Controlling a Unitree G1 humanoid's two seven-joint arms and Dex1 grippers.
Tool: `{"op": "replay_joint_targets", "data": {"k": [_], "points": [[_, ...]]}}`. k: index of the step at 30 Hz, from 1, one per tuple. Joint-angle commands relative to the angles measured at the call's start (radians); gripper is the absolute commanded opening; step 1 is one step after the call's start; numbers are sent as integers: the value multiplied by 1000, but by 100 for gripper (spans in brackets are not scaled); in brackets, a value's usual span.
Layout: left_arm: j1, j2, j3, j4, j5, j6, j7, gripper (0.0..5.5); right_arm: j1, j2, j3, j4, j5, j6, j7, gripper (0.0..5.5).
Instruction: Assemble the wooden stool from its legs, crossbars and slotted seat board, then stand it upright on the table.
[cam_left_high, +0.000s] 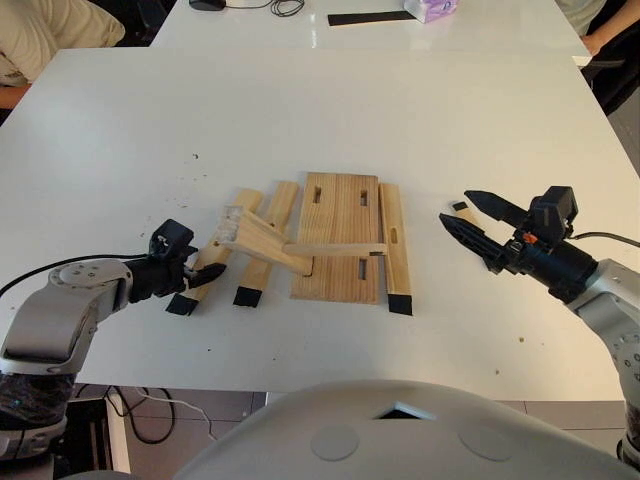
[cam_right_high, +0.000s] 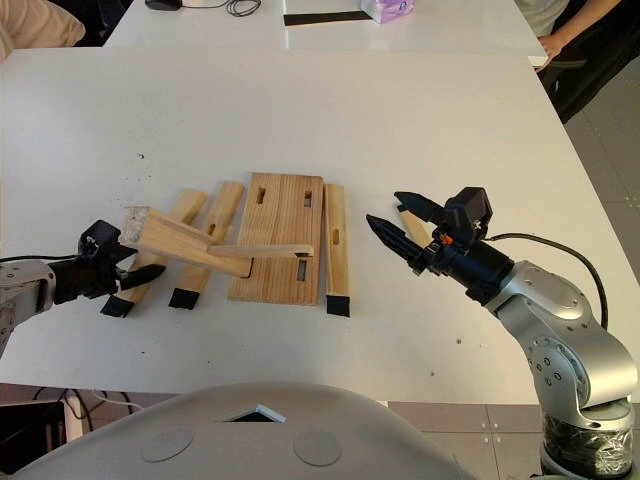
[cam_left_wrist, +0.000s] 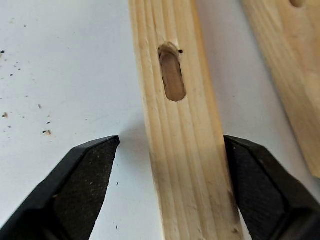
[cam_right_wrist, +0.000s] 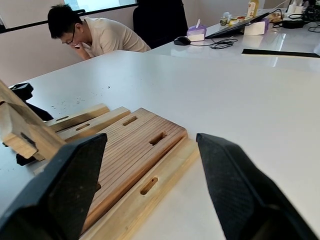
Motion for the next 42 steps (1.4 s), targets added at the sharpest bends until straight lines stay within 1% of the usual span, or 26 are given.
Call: {"op": "replay_joint_targets", "data": {"k": [1,7,8,10,12,16,18,20,22,24,27,28,29,30,32,37,42], "points": [[15,-14,-5,12,-4,-14,-30,345,-5,2,12,7,-29,-10,-24,330],[-19,-31,-4,64,-1,-22,-36,256,-34,-10,-16,14,-9,4,-34,330],[-28,-32,1,72,-2,-26,-38,231,-44,-16,-23,22,-4,6,-30,330],[-75,-38,12,100,-3,-32,-36,204,-63,-26,-33,38,4,9,-21,330],[-163,-45,23,154,2,-35,-19,203,-88,-35,-39,56,13,12,-15,330],[-413,-73,81,293,3,-55,48,203,-161,-64,-57,101,36,15,2,330],[-544,-110,118,315,-29,-121,52,203,-212,-76,-75,125,63,24,6,330],[-677,-174,182,253,-163,-139,15,203,-295,-83,-105,151,148,50,5,330],[-788,-230,235,165,-346,-95,-14,203,-403,-99,-127,171,279,85,9,330],[-861,-255,240,62,-519,-44,-37,203,-541,-125,-129,191,447,133,12,330],[-899,-264,255,-25,-793,43,-33,203,-715,-145,-78,235,617,196,29,330],[-898,-256,254,-36,-850,64,-43,203,-764,-142,-56,257,653,215,35,349],[-892,-247,244,-50,-887,75,-44,203,-805,-138,-37,278,677,230,45,357],[-884,-241,230,-64,-904,80,-47,203,-835,-136,-22,294,692,241,47,374],[-866,-240,193,-95,-916,82,-49,203,-904,-134,13,320,715,264,45,387],[-822,-217,159,-137,-909,69,-67,203,-1004,-132,74,344,727,306,61,387],[-753,-184,130,-181,-837,35,-103,203,-1072,-116,132,361,689,329,107,387]]}}
